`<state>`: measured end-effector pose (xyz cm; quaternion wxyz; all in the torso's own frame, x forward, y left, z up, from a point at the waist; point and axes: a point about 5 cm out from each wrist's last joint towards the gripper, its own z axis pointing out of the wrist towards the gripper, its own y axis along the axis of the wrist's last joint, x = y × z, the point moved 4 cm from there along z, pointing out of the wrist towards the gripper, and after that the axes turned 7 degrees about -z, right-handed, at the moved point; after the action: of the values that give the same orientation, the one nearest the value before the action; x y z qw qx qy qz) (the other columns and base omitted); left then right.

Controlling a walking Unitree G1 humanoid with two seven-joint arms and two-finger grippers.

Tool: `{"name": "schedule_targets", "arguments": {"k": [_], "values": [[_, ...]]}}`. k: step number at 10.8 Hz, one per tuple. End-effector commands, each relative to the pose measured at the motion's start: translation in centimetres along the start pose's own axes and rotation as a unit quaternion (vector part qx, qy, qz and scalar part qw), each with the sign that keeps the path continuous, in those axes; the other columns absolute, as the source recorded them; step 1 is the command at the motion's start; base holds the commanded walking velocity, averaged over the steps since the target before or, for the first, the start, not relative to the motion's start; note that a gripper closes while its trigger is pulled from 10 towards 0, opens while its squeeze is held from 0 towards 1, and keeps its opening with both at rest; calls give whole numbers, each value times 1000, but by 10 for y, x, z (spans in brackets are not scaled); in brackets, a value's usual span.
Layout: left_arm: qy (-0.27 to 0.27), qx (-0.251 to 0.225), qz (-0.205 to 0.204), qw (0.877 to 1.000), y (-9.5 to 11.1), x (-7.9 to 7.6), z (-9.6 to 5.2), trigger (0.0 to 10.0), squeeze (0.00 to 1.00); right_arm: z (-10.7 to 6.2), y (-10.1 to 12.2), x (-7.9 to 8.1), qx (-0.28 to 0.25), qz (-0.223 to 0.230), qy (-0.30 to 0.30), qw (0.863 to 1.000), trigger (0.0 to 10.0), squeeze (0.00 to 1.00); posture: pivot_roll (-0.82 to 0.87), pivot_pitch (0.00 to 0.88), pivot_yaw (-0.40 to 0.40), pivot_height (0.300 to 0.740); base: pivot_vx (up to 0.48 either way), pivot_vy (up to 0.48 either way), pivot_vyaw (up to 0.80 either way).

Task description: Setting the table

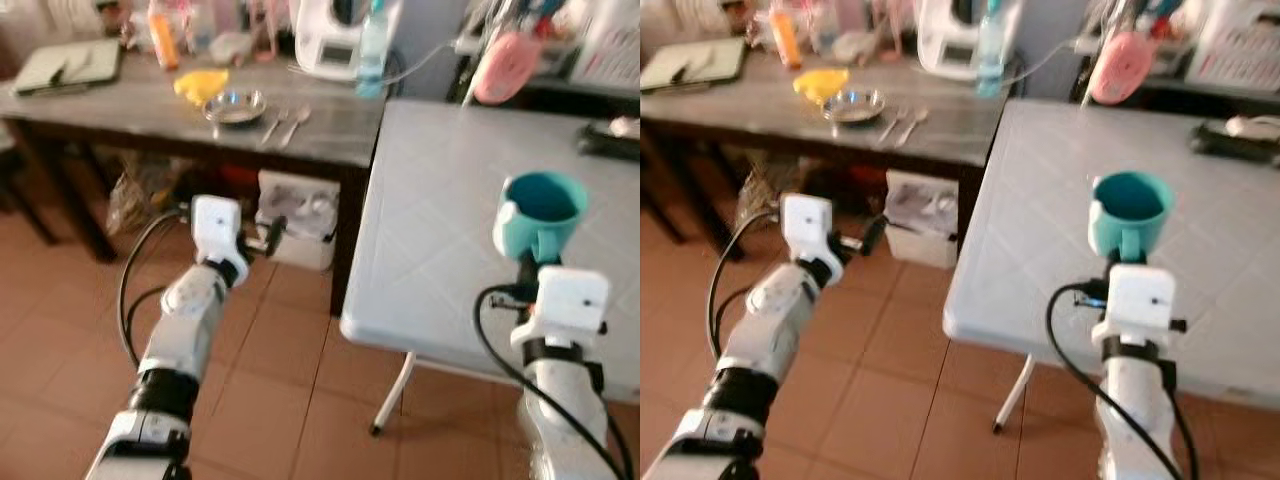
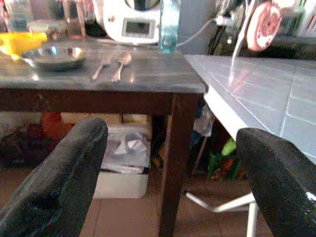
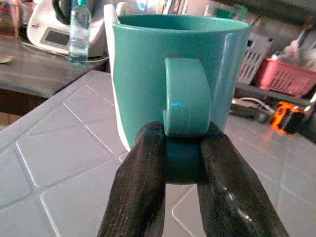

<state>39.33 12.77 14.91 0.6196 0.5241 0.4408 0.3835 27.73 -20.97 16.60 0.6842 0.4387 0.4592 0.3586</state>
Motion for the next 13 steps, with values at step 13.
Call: {"name": "schedule_targets", "arguments": {"k": [13], "values": [[2, -43, 5, 999, 12, -5, 6, 10000, 0, 2, 7, 4, -20, 2, -6, 1000, 10000, 0, 115, 47, -11, 740, 0, 327, -148]]}}
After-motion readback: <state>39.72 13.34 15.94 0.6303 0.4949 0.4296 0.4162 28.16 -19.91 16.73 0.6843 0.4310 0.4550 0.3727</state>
